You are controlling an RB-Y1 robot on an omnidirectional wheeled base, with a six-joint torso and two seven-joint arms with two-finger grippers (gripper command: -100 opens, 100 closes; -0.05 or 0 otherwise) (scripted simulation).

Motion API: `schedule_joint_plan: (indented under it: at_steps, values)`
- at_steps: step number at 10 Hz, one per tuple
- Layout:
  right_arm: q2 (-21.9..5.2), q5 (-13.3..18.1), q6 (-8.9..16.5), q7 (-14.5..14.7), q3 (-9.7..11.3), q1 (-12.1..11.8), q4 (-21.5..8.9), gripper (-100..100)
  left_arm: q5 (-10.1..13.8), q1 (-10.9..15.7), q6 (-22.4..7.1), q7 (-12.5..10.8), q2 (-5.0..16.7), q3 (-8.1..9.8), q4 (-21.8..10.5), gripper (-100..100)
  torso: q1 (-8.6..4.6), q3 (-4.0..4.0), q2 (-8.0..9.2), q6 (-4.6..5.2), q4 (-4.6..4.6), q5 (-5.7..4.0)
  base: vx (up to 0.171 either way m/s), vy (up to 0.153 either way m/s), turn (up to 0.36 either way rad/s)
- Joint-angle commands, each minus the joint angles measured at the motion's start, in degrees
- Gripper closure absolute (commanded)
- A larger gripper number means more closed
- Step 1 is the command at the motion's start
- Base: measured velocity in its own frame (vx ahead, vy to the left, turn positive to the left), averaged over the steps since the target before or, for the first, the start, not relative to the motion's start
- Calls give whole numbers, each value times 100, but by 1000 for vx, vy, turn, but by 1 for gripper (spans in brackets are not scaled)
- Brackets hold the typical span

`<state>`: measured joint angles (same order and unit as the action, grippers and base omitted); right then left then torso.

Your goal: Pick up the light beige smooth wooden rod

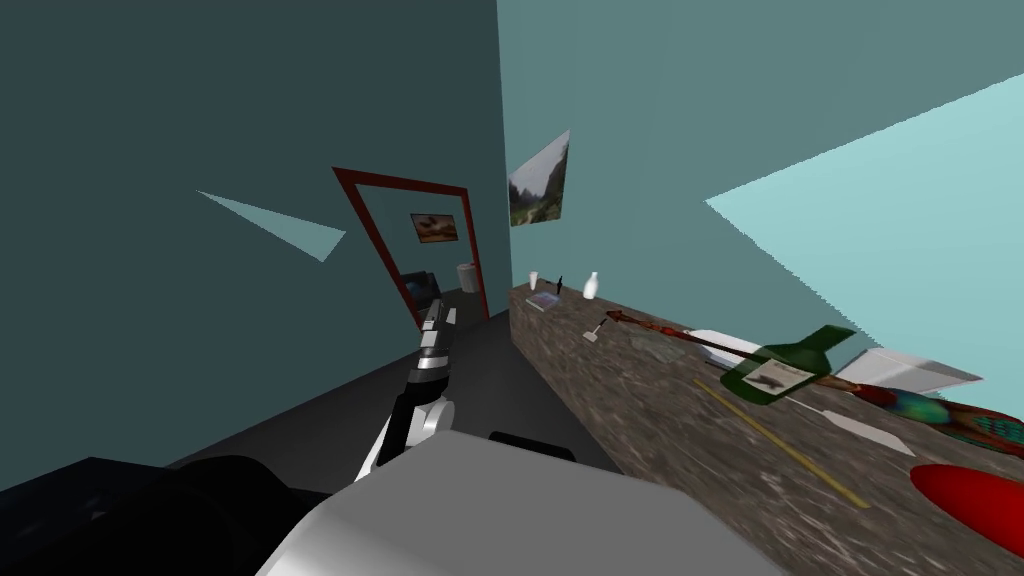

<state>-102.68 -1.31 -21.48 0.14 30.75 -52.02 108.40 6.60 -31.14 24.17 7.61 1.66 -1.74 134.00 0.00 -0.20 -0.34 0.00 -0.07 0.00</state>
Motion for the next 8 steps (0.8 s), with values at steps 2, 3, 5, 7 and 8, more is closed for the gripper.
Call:
schedule_joint_plan:
  at_steps: [2, 3, 5, 7, 8]
  values:
    - [-345, 183, 50, -221, 243, 176, -233, -100, 0, 0, 0, 0, 0, 0, 0, 0, -1, 8, 14, 2, 3, -1, 46, -2, 43]
    - [-386, 183, 50, -221, 243, 176, -233, -100, 0, 1, 0, 0, 0, 0, 0, 0, -2, 5, 8, -2, 2, 0, 65, -5, 63]
    - [-822, 158, 127, -206, 350, 54, -519, -100, 0, 0, 0, 0, 0, 0, 0, 0, -3, 1, 1, -1, 1, 0, 107, -32, 115]
    - [-1164, 147, 167, -198, 390, -3, -651, -100, 0, 0, 0, 0, 1, 1, 0, 0, -22, -8, -13, 0, -3, -6, 115, -50, 90]
    - [-1200, 134, 167, -190, 390, -3, -651, -100, 0, 0, 0, 0, 0, 0, 0, 0, -18, -9, -15, -1, -4, -4, 94, -43, 43]
